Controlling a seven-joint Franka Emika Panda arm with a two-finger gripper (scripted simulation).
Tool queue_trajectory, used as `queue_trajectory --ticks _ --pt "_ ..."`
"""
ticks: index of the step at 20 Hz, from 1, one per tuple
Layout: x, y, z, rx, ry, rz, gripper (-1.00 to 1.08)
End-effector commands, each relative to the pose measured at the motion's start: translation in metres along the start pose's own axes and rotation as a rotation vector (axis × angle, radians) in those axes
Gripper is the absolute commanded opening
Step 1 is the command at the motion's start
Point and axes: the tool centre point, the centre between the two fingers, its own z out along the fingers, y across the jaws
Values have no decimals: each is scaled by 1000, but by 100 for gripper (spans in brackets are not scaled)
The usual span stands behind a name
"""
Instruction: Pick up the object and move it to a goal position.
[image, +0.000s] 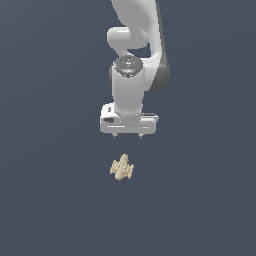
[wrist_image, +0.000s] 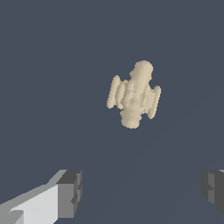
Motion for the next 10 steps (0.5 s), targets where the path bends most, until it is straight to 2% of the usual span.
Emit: queue_trajectory --ticks 1,10 --pt "0 0 0 0 0 0 100" --pt "-6 -25 -1 -3 -17 -84 100"
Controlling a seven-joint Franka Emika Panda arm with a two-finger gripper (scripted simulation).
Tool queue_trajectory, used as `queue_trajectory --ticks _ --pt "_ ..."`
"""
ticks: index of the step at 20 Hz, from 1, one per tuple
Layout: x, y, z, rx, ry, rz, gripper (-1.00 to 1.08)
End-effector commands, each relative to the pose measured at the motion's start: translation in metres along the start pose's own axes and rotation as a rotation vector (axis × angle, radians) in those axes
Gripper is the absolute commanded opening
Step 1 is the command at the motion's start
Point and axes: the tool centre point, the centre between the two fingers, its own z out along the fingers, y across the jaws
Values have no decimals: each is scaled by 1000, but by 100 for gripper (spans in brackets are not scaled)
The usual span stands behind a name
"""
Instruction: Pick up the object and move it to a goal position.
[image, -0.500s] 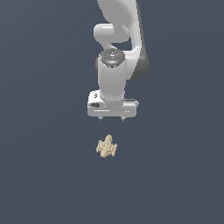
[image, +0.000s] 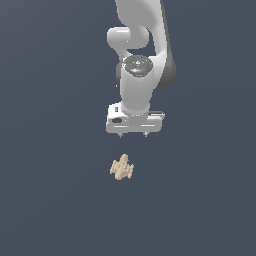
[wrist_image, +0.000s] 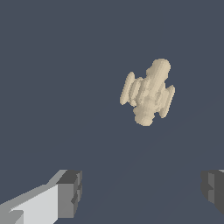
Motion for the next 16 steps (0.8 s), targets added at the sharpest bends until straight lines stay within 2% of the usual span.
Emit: queue_trajectory --ticks 1,8,16 --pt "-1 -4 0 -1 -3 -15 100" --pt "5 0 5 1 -1 9 100" --pt "29 14 28 7 4 98 100"
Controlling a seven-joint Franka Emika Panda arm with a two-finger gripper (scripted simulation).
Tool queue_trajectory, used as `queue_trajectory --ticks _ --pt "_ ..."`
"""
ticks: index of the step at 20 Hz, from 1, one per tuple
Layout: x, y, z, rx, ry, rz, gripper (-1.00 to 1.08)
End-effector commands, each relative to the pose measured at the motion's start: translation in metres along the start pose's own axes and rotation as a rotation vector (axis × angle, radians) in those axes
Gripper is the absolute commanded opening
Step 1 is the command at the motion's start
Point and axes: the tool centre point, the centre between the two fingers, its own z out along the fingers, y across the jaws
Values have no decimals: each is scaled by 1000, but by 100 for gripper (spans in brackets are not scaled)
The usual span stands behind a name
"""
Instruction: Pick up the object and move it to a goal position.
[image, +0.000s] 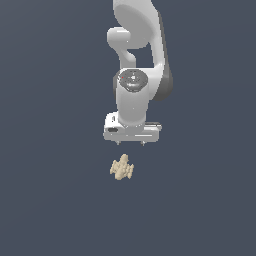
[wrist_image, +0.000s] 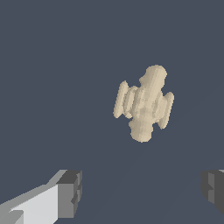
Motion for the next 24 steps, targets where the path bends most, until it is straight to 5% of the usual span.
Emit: queue_trajectory --ticks 1,12,24 --pt "10 5 11 2 2 37 100" --pt "51 32 63 5 12 203 100" --pt "57 37 79 4 14 235 100"
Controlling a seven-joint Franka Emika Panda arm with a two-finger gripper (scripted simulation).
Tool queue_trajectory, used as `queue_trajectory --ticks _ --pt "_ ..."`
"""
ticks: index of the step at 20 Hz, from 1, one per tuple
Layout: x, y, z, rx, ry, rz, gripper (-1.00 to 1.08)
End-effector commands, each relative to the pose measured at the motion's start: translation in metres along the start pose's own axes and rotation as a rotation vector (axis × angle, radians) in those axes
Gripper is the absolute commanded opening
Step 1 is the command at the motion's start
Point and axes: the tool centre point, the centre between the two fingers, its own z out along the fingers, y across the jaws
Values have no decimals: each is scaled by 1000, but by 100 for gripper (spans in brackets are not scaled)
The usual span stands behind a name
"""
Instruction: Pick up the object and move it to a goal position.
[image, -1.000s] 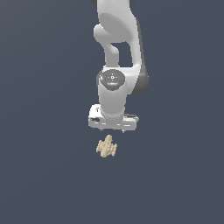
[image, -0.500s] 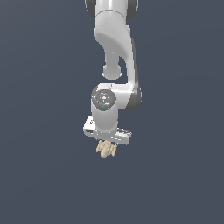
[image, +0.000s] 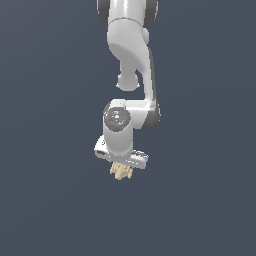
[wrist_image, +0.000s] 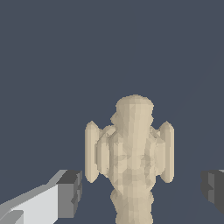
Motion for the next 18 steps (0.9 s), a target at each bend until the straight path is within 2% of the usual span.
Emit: queue_trajectory --ticks 1,9,15,16,18 --pt "0 0 5 0 -1 0 100" --pt "-1 0 43 0 0 2 100" --pt "1 0 49 0 1 3 100" --pt "1 0 49 0 1 3 -100" --pt "1 0 49 0 1 3 -100"
